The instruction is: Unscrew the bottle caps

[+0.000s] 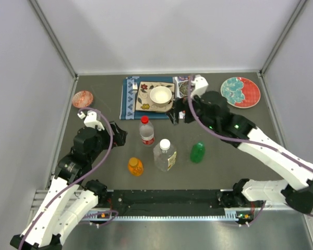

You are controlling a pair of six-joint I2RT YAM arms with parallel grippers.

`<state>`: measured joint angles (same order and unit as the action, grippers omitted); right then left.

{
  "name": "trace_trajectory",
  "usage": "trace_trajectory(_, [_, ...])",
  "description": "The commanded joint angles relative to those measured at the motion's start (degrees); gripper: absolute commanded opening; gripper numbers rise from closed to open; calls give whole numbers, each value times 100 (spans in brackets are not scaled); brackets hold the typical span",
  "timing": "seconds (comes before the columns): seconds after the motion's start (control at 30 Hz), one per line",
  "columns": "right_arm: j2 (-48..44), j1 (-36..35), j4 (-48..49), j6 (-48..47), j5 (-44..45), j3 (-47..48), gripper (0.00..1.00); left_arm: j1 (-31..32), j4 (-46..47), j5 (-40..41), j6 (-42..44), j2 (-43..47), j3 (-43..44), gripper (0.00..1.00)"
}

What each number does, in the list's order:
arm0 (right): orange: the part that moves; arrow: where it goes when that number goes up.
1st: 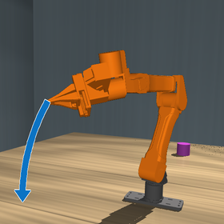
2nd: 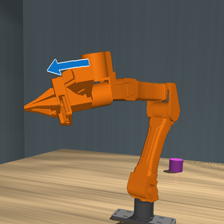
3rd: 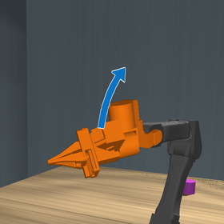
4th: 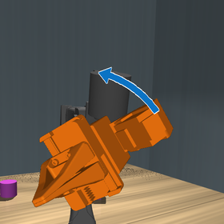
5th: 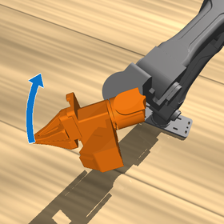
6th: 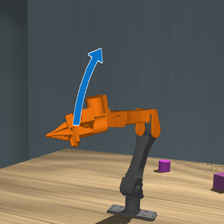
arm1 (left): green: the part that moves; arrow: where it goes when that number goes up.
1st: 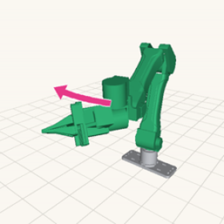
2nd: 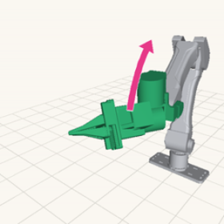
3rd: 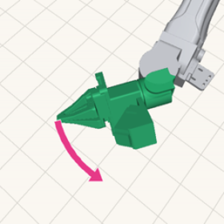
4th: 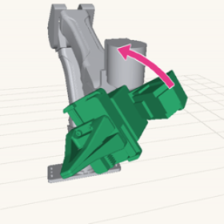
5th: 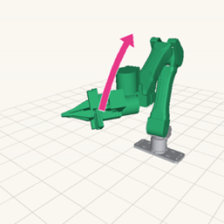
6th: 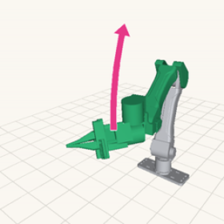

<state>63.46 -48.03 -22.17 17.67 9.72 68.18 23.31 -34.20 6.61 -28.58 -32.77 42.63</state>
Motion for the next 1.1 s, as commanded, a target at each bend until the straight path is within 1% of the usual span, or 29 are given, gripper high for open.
trace_trajectory(0.0, [877, -119, 99, -97, -250, 783, 95, 7, 37, 24, 142, -62, 245, 98])
trace_trajectory(0.03, [1174, -136, 99, -89, -251, 976, 95, 7, -8, 68, 177, -62, 306, 98])
trace_trajectory(0.17, [1755, -364, 134, -211, -225, 1434, 95, 7, -105, 174, 230, 43, 298, 98])
trace_trajectory(0.33, [2284, -707, 152, -370, -93, 1926, 94, 7, -227, 384, 361, 192, 246, 98])
trace_trajectory(0.47, [2636, -734, 178, -335, -172, 2041, 93, 7, -307, 516, 432, 332, 246, 98])
trace_trajectory(0.57, [2855, -734, 213, -264, -198, 2085, 90, 7, -324, 552, 441, 403, 193, 98])
trace_trajectory(0.7, [3023, -752, 248, -203, -277, 2103, 83, 7, -316, 552, 432, 412, 175, 98])
trace_trajectory(0.87, [3233, -848, 293, -194, -330, 2146, 77, 7, -290, 552, 450, 386, 140, 98])
trace_trajectory(0.97, [3374, -875, 293, -150, -356, 2190, 70, 7, -281, 534, 467, 360, 140, 98])
trace_trajectory(1.0, [3401, -875, 301, -124, -374, 2199, 65, 7, -289, 534, 458, 359, 140, 98])
trace_trajectory(1.07, [3462, -883, 310, -80, -391, 2182, 61, 7, -281, 534, 467, 351, 140, 98])
